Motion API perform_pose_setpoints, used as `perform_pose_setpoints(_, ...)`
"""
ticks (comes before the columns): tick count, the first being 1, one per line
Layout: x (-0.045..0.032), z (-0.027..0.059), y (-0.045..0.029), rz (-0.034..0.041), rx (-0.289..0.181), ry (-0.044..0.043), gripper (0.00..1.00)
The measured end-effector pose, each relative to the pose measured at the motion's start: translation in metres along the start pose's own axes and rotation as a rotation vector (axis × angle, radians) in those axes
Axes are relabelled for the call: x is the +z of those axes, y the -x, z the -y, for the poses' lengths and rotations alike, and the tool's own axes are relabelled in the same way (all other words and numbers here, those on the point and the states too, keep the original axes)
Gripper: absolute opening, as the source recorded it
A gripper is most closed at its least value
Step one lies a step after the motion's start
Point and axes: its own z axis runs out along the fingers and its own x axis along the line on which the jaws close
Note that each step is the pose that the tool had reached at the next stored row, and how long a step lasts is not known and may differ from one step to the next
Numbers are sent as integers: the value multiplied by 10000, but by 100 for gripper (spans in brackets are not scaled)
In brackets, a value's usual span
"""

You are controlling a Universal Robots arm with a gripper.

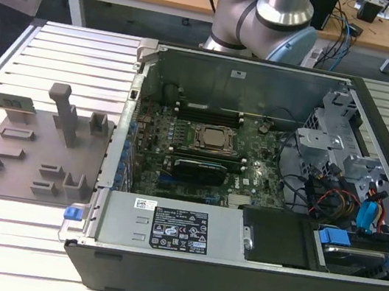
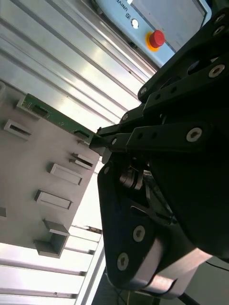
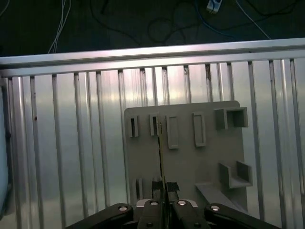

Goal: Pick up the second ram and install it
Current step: 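Pick up the second ram and move it above second insertion slot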

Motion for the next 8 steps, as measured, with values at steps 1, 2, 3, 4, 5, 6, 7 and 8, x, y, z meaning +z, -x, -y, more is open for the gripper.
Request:
perform_pose_setpoints(1, -20, 0, 0, 0, 0, 2, 14)
perform_pose_setpoints(2, -36, -1, 0, 1, 0, 3, 14)
perform_pose_setpoints(3, -86, -2, 1, -1, 0, 11, 14)
perform_pose_setpoints(4, -124, -2, 1, 0, 1, 16, 14)
perform_pose_setpoints(5, -157, -3, 2, -1, 0, 21, 14)
perform_pose_setpoints(6, -183, -3, 2, -2, 0, 26, 14)
perform_pose_setpoints(7, -200, -3, 2, -2, 0, 29, 14)
perform_pose_setpoints(8, -214, -3, 2, -1, 0, 30, 14)
